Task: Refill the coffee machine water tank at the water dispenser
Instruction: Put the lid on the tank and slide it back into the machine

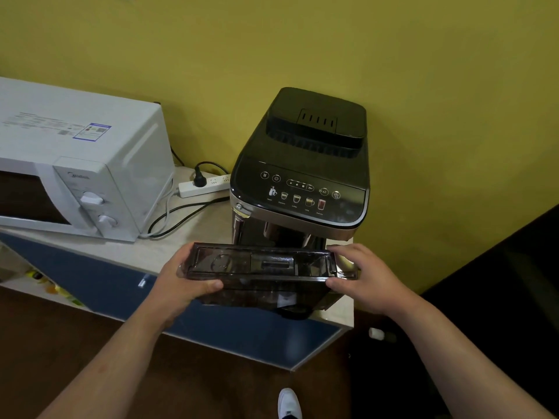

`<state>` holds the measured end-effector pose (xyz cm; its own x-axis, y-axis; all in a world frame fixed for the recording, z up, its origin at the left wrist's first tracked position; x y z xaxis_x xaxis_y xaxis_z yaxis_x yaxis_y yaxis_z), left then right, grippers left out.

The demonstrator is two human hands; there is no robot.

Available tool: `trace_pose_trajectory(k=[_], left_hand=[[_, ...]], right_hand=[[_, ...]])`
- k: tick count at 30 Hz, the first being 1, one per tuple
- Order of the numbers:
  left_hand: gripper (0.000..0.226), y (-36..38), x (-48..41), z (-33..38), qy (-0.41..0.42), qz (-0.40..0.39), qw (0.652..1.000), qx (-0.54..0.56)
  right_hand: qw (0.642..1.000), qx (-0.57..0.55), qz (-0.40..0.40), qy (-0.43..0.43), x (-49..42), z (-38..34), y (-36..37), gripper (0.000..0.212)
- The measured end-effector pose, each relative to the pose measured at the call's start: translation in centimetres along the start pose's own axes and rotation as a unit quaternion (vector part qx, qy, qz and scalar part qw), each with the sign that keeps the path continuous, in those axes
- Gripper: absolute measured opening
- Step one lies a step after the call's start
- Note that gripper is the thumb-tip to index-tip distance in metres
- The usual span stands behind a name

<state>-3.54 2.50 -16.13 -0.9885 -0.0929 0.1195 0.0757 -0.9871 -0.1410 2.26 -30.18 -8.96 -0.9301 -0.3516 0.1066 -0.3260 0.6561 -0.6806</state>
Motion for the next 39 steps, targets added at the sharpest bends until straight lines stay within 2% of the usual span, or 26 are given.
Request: trace_pose_trajectory(k=[5, 7, 11, 23, 32, 34, 37, 39], left_hand=[[0.076, 0.2, -0.1, -0.2, -0.009, 0.001, 1.0, 0.009], [0.073, 0.6, 0.1, -0.2, -0.008, -0.001, 0.998, 0.054], [0.034, 0.8, 0.1, -0.4, -0.013, 0.032, 0.988, 0.151], [0.046, 0.2, 0.0, 0.0, -0.045, 0.041, 0.996, 0.06], [0.039, -0.4, 0.3, 0.3, -0.029, 0.031, 0.998, 0.054], [0.054, -0.4, 0.4, 0.3, -0.022, 0.008, 0.999, 0.044], [0.1, -0.7, 0.2, -0.2, -0.034, -0.013, 0.999, 0.003], [0.108, -1.1, -0.2, -0.7, -0.051, -0.011, 0.998, -0.025]], right_hand=[[1.0, -0.022, 0.001, 0.001, -0.5, 0.5, 0.2, 0.063], [0.999, -0.033, 0.011, -0.003, -0.5, 0.7, 0.3, 0.063], [0.998, -0.051, 0.019, -0.016, -0.3, 1.0, 0.5, 0.062], [0.998, -0.058, 0.024, -0.023, -0.6, 1.6, 0.5, 0.063], [0.995, -0.101, 0.019, -0.008, -0.6, 1.5, 0.3, 0.065], [0.99, -0.136, 0.029, 0.009, -0.4, 1.7, 0.1, 0.07], [0.977, -0.202, 0.04, 0.045, -0.2, 3.0, 0.1, 0.072], [0.967, -0.244, 0.044, 0.064, -0.1, 4.2, 0.5, 0.075]])
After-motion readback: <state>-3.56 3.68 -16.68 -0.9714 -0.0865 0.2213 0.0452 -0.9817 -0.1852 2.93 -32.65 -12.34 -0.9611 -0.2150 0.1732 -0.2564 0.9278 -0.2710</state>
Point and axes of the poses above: each hand's wrist, its own x-axis away from the middle knuckle, its own y-axis out of the palm, z = x × y, the point moved 6 cm from there along -x, towards the middle knuckle, and after that the axes turned 10 degrees about -x, right-handed, at the moved point
